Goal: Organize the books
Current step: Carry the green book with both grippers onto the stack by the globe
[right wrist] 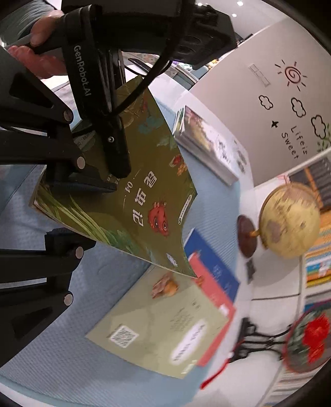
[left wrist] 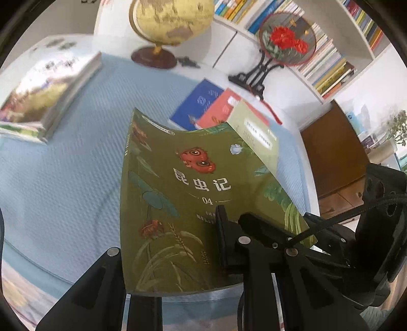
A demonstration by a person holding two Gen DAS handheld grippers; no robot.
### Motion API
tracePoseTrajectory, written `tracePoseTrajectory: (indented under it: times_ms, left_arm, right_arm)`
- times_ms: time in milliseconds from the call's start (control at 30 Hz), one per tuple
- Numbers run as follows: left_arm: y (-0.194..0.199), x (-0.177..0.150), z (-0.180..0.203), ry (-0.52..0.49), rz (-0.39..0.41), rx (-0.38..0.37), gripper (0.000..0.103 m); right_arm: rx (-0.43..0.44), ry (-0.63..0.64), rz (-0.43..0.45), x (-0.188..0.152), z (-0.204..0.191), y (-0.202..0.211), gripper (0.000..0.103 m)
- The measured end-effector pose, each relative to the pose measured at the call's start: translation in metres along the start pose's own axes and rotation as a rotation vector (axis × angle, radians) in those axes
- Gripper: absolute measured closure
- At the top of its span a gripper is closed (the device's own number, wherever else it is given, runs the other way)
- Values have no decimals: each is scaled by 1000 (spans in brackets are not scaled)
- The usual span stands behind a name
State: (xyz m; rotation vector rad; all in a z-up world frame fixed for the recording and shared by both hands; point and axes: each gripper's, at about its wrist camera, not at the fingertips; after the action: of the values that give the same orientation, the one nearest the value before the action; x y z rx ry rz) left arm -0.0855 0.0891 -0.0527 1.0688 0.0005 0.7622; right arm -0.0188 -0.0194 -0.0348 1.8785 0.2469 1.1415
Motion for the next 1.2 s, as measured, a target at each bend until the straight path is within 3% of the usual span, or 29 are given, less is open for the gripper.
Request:
tracePoseTrajectory:
  times_ms: [267,567,833,967,1033,1200]
  left_arm:
    - [68,56,-41,-11,125,-24,86]
    - [99,136,-139,2,177,38,86]
    - [72,192,-208,20,122,9,85]
    - [56,210,-228,23,70,-25,83]
    - [48,217,-235,34,41,-32,75]
    - [34,223,-266,142,-18,-16,70]
  right_arm:
    - [53,6,101,69,-59,-8,78]
    - [53,61,114,147,-135,-90,76]
    - [-17,19,52,194,-160,-169,76]
    - [-32,-31,41,199,-160,-188,76]
    - [-34,-61,46,198,-155,-193,76]
    - [-38,-120,3,192,-148,-214,76]
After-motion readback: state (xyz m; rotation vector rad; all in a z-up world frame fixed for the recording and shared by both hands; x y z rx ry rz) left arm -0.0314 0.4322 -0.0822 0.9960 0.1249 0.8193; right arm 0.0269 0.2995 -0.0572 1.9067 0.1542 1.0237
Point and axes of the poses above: each gripper's, at about its wrist camera, not at the fingertips, and y roughly against the way its jaws point, z to its right, x to its top, and after that the axes turned 10 degrees about y, right-handed
